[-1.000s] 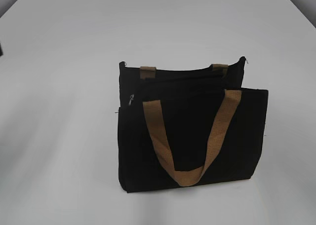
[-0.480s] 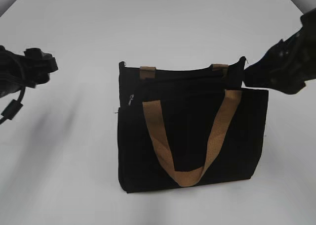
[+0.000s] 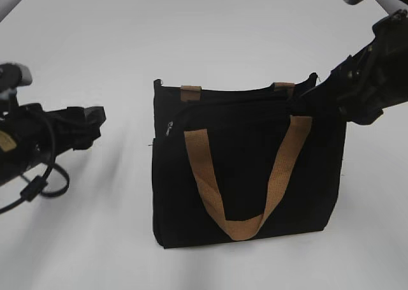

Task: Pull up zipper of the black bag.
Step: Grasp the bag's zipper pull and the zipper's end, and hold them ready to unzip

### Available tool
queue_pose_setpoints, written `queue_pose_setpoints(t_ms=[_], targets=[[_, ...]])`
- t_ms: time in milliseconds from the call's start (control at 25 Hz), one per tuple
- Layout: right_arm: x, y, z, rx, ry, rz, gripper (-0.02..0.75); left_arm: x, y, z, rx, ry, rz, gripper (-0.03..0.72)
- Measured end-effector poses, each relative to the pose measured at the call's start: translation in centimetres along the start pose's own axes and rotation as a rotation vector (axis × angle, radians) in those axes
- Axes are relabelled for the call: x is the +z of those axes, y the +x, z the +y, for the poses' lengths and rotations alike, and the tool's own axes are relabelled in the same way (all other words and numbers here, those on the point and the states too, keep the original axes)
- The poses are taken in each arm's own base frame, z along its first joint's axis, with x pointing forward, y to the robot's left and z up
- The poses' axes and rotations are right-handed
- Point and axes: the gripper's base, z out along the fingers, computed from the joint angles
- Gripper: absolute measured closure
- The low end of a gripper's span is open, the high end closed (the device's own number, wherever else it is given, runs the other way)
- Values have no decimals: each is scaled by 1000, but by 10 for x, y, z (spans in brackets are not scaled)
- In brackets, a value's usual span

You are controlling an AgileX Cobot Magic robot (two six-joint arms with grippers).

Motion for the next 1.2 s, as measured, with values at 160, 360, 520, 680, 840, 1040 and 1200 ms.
queue_pose_setpoints(t_ms=[160, 360, 520, 680, 840, 1040, 1200], targets=[[0, 0, 0, 0, 0, 0, 240, -26, 25, -2, 65, 148, -61, 196], [0, 0, 0, -1, 1, -1, 240, -44, 40, -14, 175, 352, -95, 196], [0, 0, 0, -1, 1, -1, 240, -40, 46, -24, 235, 457, -76, 198], [0, 0, 0, -1, 1, -1, 240, -31, 51, -33, 285, 543, -54, 198], [0, 0, 0, -1, 2, -2, 240, -18, 55, -40, 321, 604, -36, 198], [0, 0, 0, -1, 2, -2, 240, 1, 58, -44, 339, 606, -2, 204], [0, 0, 0, -1, 2, -2, 240, 14, 55, -45, 337, 589, -9, 265]])
